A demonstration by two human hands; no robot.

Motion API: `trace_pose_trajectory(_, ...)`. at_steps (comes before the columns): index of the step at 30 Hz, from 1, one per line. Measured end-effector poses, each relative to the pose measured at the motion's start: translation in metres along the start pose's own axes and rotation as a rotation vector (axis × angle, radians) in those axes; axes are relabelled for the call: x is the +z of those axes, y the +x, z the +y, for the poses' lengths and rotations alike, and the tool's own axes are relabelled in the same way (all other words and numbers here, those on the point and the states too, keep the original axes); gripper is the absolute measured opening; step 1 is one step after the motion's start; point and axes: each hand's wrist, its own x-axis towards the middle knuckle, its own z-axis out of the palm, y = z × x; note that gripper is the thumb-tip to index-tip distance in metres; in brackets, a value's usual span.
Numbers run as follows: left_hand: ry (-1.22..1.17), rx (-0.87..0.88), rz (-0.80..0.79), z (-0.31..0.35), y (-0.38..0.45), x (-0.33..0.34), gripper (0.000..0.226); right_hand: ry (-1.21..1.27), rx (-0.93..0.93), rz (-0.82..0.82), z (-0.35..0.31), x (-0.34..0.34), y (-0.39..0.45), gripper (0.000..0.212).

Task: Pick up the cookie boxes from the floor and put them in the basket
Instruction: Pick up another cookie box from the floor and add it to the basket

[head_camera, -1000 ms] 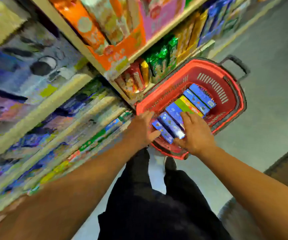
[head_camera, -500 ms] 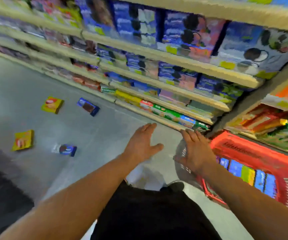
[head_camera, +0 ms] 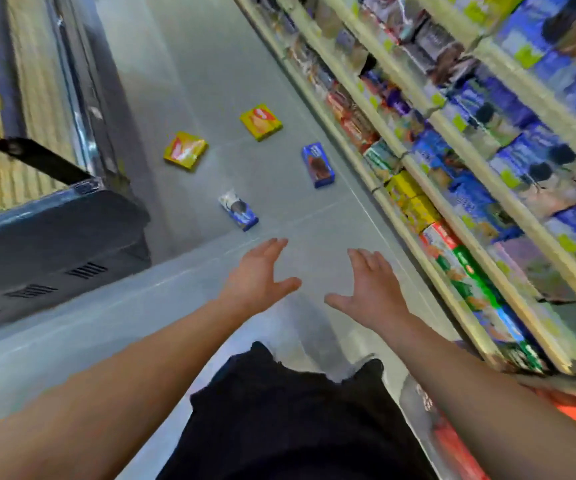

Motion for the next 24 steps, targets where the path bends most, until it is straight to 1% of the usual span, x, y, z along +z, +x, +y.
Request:
trace_pose_trajectory(2, -0.015, -0.052, 0.042, -0.032, -0.003, -0.026, 0.079, 0.016, -0.037, -0.017, -0.038, 0.002, 0.02, 0.1)
trace_pose_trajectory(5, -0.039, -0.139, 0.059, -0.074, 0.002, -0.059, 0.079, -0.004, -0.105, -0.026, -0.084, -0.001, 0.054, 0.098)
trace_pose_trajectory(9, -0.047, -0.212, 0.1, -0.114, 0.027, -0.086, 0.081, -0.046, -0.174, -0.055, -0.121, -0.001, 0.103, 0.099)
trace_pose_trajectory(12, -0.058, -0.258, 0.119, -0.14, 0.057, -0.106, 0.081, -0.032, -0.2, -0.123, -0.144, 0.004, 0.153, 0.102)
trace_pose_trajectory(16, 0.012, -0.235, 0.123, -0.162, 0.118, -0.134, 0.081, -0.019, -0.218, -0.152, -0.165, 0.003, 0.224, 0.104)
trace_pose_trajectory(19, 0.017, -0.252, 0.12, -0.17, 0.171, -0.156, 0.08, -0.006, -0.214, -0.181, -0.178, -0.007, 0.283, 0.103)
trace_pose_trajectory(24, -0.012, -0.274, 0.066, -0.184, 0.252, -0.18, 0.082, -0.007, -0.204, -0.254, -0.191, -0.02, 0.366, 0.102)
